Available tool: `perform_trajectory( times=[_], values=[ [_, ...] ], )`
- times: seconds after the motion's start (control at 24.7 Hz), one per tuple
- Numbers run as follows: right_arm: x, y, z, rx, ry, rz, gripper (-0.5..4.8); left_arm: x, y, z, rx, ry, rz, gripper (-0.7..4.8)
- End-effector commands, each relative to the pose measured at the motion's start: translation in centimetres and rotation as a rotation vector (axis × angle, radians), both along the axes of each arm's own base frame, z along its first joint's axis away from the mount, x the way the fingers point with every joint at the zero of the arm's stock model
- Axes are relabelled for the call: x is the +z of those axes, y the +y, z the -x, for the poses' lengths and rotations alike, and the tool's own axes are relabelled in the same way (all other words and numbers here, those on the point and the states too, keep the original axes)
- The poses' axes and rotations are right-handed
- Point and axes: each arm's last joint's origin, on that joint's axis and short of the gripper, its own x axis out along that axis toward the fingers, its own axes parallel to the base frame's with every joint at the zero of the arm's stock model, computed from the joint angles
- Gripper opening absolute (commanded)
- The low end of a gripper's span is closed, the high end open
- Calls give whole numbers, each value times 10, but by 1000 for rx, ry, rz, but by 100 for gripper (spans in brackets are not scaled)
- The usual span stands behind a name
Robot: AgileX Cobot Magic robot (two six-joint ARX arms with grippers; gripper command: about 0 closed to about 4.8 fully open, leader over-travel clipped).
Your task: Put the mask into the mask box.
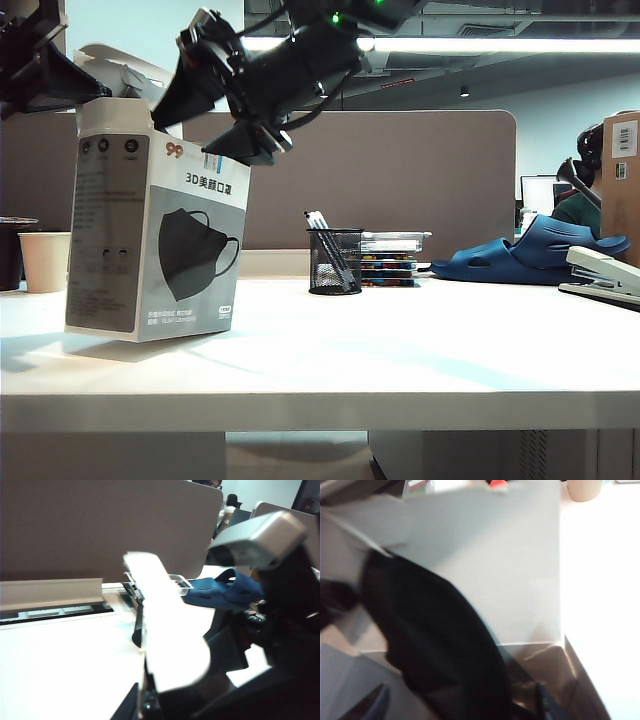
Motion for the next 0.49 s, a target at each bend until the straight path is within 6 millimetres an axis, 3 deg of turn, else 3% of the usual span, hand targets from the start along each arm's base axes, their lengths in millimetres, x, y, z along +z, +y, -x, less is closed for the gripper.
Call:
perform_trajectory(
  times=[0.04,0.24,0.28,0.32,0.36,0.4,0.49],
  values=[
    [13,-2,3,2,-29,-24,402,2,-1,0,-6,-20,-13,-6],
    [29,-6,8,-3,-61,-46,399,-1,-1,0,-6,7,-23,-6],
    [36,-8,10,-6,-76,-56,351,-1,-1,0,-5,11,-24,-6],
    [41,-10,12,-8,-87,-62,232,-1,-1,0,-5,10,-24,-6],
    [43,-11,12,-10,-95,-65,150,-1,-1,0,-6,10,-24,-6],
    [45,-11,12,-10,-101,-70,103,-1,-1,0,-6,10,-23,-6],
    [47,-9,13,-3,-124,-91,84,-1,-1,0,-8,11,-23,-6]
  ],
)
